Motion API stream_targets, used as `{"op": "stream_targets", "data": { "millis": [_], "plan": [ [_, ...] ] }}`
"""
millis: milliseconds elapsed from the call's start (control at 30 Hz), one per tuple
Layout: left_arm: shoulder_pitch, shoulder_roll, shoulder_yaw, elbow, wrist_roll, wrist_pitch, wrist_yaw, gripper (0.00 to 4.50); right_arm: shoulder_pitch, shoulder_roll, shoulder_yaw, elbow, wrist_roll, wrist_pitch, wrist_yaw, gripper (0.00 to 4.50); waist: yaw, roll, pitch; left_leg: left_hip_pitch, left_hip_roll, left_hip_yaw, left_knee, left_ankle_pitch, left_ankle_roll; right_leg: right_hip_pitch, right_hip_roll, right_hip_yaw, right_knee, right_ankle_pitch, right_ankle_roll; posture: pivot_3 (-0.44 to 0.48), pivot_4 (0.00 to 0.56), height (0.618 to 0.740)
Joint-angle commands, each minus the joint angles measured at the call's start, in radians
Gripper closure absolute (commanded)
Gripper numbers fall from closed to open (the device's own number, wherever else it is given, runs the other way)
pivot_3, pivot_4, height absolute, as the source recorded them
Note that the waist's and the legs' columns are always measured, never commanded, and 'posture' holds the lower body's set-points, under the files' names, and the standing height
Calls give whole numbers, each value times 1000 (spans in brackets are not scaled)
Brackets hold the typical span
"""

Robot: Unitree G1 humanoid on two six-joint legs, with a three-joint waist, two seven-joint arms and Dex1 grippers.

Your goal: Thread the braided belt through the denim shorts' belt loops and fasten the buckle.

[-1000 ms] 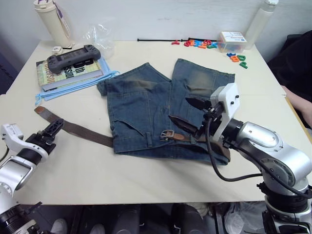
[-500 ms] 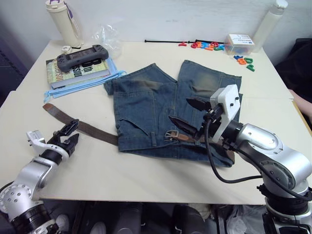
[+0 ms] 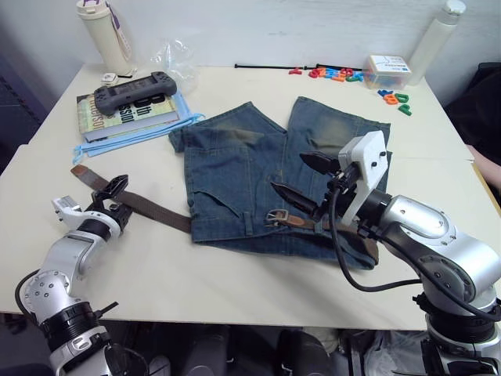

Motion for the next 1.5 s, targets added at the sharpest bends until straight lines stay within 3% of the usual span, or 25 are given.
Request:
{"op": "stream_targets", "data": {
  "millis": [33, 267, 433, 567, 700, 867, 967, 1133, 1500],
  "plan": [
    [4, -24, -12, 56, 27, -45, 47, 982, -9, -7, -27, -32, -4, -24, -2, 0, 0, 0, 0, 0, 0, 0, 0, 0, 0, 0, 0, 0, 0, 0, 0, 0, 150, 717],
    [-25, -23, -59, 41, 118, -102, -1, 4148, -7, -16, -38, -36, 0, -22, -1, 0, 2, 1, -1, 0, 0, 0, 0, 0, 0, 0, 0, -1, 0, 0, 0, 0, 150, 717],
    [3, 77, -251, -166, 401, -132, -171, 4148, -4, 3, -66, -46, 49, 11, -29, 0, 0, -2, 1, -1, 1, 0, 0, 1, 0, -1, 3, -2, 0, 0, 0, 0, 150, 717],
    [44, 254, -521, -350, 812, -286, -394, 4148, -22, 75, -95, -25, 148, 96, -126, 0, -6, -3, 1, -3, 2, 1, -2, 0, -1, -2, 12, -2, -1, 1, -1, 0, 150, 717],
    [49, 431, -803, -412, 1277, -582, -587, 4148, -61, 229, -88, 37, 305, 219, -287, 0, -24, -1, 2, -4, 4, 3, -5, -1, -4, -4, 11, -1, -4, 1, -2, 0, 150, 717],
    [17, 484, -922, -381, 1597, -842, -684, 4148, -94, 404, -113, 140, 552, 263, -518, 0, -36, -1, 2, -8, 10, 10, -11, -1, -7, -16, 13, 2, -3, 1, -6, 0, 150, 717],
    [8, 486, -963, -345, 1716, -966, -732, 4148, -96, 444, -109, 201, 690, 252, -626, 0, -48, -1, 2, -15, 12, 11, -10, 6, -5, -23, 15, -2, 2, -1, -10, 0, 150, 717],
    [42, 491, -985, -303, 1843, -1119, -780, 4148, -80, 468, -90, 280, 767, 202, -732, 0, -56, -1, 2, -16, 13, 12, -4, 8, -2, -23, 15, -4, 7, -1, -10, 0, 150, 717],
    [20, 452, -972, -254, 1953, -1155, -863, 4148, -70, 529, -18, 268, 766, 83, -814, 0, -56, 0, 2, -16, 13, 13, -1, 8, 0, -27, 12, 3, 14, 1, -11, 0, 150, 717]
  ]
}}
